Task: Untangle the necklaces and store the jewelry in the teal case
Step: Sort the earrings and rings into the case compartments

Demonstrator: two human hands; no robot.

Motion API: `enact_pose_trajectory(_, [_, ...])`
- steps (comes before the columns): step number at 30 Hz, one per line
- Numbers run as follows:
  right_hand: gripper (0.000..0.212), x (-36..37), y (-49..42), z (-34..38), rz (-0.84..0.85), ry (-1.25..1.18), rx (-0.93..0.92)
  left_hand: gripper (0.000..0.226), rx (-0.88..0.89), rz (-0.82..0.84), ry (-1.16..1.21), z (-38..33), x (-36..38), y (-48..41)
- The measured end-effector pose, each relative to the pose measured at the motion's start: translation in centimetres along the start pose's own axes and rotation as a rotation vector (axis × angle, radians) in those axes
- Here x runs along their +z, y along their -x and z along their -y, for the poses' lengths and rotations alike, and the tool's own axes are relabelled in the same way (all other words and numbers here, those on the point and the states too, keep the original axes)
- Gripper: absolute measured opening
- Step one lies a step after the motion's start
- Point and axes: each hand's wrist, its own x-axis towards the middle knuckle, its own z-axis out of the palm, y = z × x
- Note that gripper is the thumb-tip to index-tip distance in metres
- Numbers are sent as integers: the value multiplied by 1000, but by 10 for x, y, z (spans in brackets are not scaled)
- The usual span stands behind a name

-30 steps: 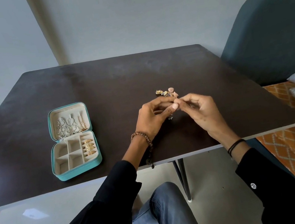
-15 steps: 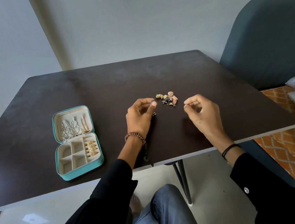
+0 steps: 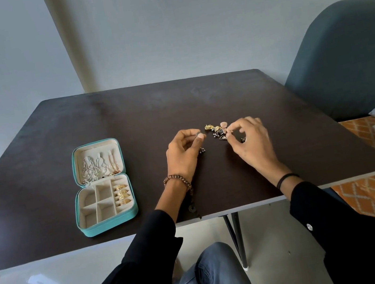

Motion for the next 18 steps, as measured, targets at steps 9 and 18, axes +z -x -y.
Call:
enact_pose_trajectory(9, [19,22,-26,5,99,90,2,8,0,9,27,-2,0,-1])
enact_pose_trajectory(18, [20,20,-25,2,126,40,64,8,-8,8,39,-1,1,-1])
